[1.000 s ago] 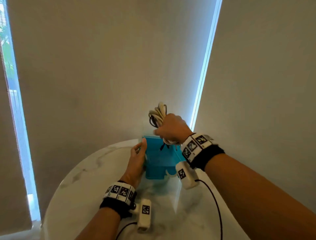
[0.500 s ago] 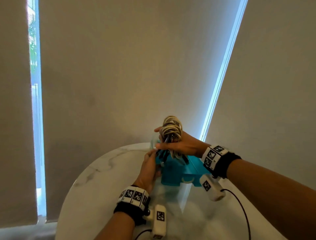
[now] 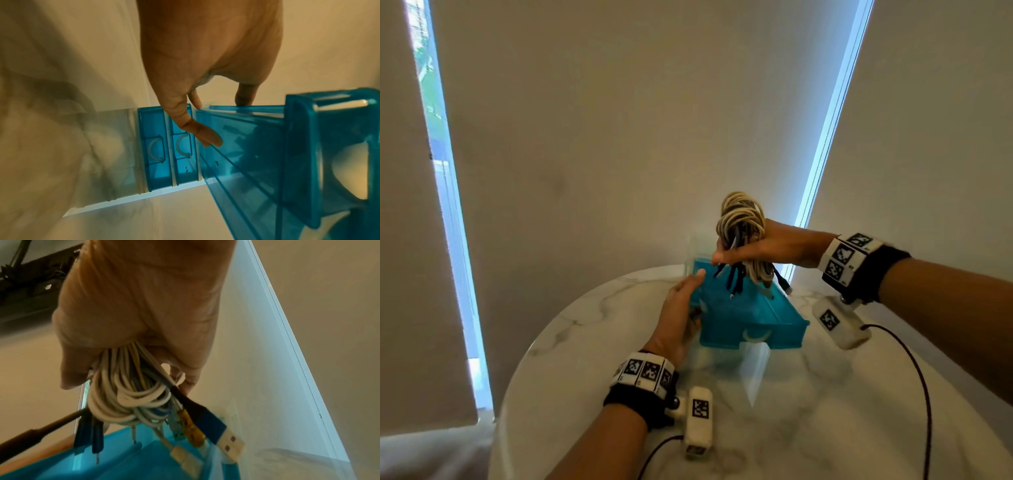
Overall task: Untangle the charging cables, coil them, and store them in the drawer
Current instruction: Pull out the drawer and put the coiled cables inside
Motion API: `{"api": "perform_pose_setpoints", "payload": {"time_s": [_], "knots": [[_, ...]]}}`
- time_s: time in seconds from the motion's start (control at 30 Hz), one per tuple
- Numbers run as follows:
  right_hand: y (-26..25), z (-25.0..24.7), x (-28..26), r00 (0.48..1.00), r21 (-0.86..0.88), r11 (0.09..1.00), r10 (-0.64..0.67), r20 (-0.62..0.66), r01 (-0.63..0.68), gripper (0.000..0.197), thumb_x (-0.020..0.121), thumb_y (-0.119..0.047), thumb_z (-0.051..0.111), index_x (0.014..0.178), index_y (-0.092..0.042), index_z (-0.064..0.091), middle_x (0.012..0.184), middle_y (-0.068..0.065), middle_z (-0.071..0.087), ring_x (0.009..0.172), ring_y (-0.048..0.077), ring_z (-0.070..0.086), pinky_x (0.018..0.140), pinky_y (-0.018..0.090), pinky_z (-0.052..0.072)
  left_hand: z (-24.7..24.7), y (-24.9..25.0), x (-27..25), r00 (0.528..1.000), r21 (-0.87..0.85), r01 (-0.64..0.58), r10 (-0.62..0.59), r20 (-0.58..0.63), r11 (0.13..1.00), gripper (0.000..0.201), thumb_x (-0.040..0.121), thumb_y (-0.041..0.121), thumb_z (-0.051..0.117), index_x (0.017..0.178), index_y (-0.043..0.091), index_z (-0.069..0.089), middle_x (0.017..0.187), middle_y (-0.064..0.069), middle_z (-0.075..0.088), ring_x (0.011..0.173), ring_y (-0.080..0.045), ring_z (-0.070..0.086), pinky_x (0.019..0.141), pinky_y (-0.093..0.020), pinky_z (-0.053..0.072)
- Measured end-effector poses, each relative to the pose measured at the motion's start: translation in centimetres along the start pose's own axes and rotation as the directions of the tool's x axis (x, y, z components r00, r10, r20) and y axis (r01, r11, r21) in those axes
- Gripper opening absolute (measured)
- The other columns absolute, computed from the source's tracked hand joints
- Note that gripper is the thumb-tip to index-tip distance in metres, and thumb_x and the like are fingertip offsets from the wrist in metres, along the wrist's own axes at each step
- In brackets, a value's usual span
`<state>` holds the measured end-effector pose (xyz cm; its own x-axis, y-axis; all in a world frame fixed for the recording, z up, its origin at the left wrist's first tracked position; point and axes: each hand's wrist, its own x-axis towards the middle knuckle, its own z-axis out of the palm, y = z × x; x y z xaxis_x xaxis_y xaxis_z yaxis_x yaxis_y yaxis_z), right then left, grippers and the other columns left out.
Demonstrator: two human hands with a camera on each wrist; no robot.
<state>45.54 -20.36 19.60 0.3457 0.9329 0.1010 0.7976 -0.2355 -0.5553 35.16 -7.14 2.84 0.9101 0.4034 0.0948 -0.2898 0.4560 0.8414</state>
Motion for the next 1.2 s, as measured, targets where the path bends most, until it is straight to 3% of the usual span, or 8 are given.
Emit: {"api": "perform_pose_setpoints", "payload": {"time_s": [0.3,0.37,0.47,0.63,0.73,0.97,1.1,1.2], "knots": [[2.2,1.9,0.5,0.984,0.098,0.982,-0.167,0.059,0.161,0.019,0.101,-0.008,0.074,0.117,0.002,0.069,0.137,0.006,0.073,0.132,0.009,0.066,0.112,0.03,0.054,0.4,0.8,-0.4,1.0,-0.033,-0.008,0.007,-0.025,0.999,0.023,0.106,0.037,0.06,0.113,0.026,0.08,0.112,-0.008,0.082,0.101,-0.026,0.078,0.105,-0.057,0.054],[2.6,2.5,1.0,0.983,0.099,0.979,-0.18,0.031,0.176,0.018,0.099,-0.011,0.076,0.117,-0.01,0.072,0.142,0.001,0.071,0.136,0.012,0.064,0.115,0.032,0.052,0.3,0.7,-0.3,1.0,-0.003,-0.008,0.008,0.0,1.0,0.023,0.107,0.038,0.059,0.11,0.025,0.078,0.106,-0.003,0.083,0.092,-0.018,0.08,0.096,-0.049,0.058],[2.4,3.5,1.5,0.982,0.241,0.953,-0.169,-0.086,0.185,0.022,0.1,-0.012,0.076,0.119,-0.006,0.068,0.144,0.003,0.07,0.134,0.02,0.066,0.112,0.041,0.055,0.5,0.9,-0.3,1.0,-0.021,-0.03,0.03,0.004,0.999,0.033,0.102,0.04,0.062,0.121,0.018,0.077,0.116,-0.007,0.082,0.11,-0.025,0.077,0.103,-0.047,0.057],[1.4,3.9,2.5,0.994,0.431,0.898,-0.048,-0.094,0.084,0.041,0.096,-0.023,0.077,0.113,0.011,0.061,0.136,0.038,0.06,0.135,0.05,0.057,0.117,0.054,0.048,-0.3,0.6,-0.1,0.999,-0.023,-0.034,0.035,0.019,0.999,0.026,0.112,0.033,0.052,0.113,0.021,0.074,0.1,0.001,0.083,0.094,-0.017,0.078,0.081,-0.034,0.063],[0.7,3.5,3.1,0.998,0.45,0.893,-0.014,0.064,-0.016,0.005,0.105,-0.008,0.067,0.101,-0.006,0.064,0.136,0.022,0.071,0.131,0.025,0.068,0.121,0.046,0.047,-0.7,0.5,-0.2,1.0,-0.023,0.008,-0.008,-0.004,1.0,0.028,0.108,0.039,0.057,0.114,0.019,0.075,0.098,0.0,0.082,0.093,-0.02,0.075,0.087,-0.042,0.06],[-0.7,2.3,3.1,0.99,0.445,0.893,-0.114,0.077,0.069,0.018,0.107,-0.005,0.06,0.122,0.005,0.061,0.132,0.018,0.073,0.124,0.014,0.071,0.11,0.032,0.054,-0.1,0.8,-0.6,0.999,0.017,-0.022,0.022,0.035,1.0,0.032,0.114,0.025,0.042,0.103,0.027,0.072,0.092,0.005,0.083,0.084,-0.011,0.078,0.077,-0.031,0.063],[1.7,2.2,1.7,0.986,0.37,0.926,-0.126,0.109,0.077,0.011,0.108,-0.004,0.059,0.114,0.005,0.059,0.142,0.018,0.068,0.131,0.02,0.068,0.11,0.037,0.055,-0.5,1.0,-0.5,1.0,-0.013,-0.017,0.018,0.02,1.0,0.029,0.109,0.03,0.054,0.11,0.015,0.079,0.112,-0.01,0.082,0.098,-0.024,0.077,0.084,-0.036,0.063],[3.4,1.3,0.3,0.991,0.242,0.969,-0.081,0.109,0.053,0.032,0.107,-0.009,0.064,0.134,0.005,0.059,0.149,0.001,0.066,0.137,0.015,0.064,0.114,0.032,0.053,-0.7,1.2,-0.5,1.0,0.017,-0.004,0.004,0.009,1.0,0.028,0.109,0.027,0.055,0.117,0.012,0.077,0.114,-0.014,0.081,0.1,-0.03,0.075,0.089,-0.04,0.062]]}}
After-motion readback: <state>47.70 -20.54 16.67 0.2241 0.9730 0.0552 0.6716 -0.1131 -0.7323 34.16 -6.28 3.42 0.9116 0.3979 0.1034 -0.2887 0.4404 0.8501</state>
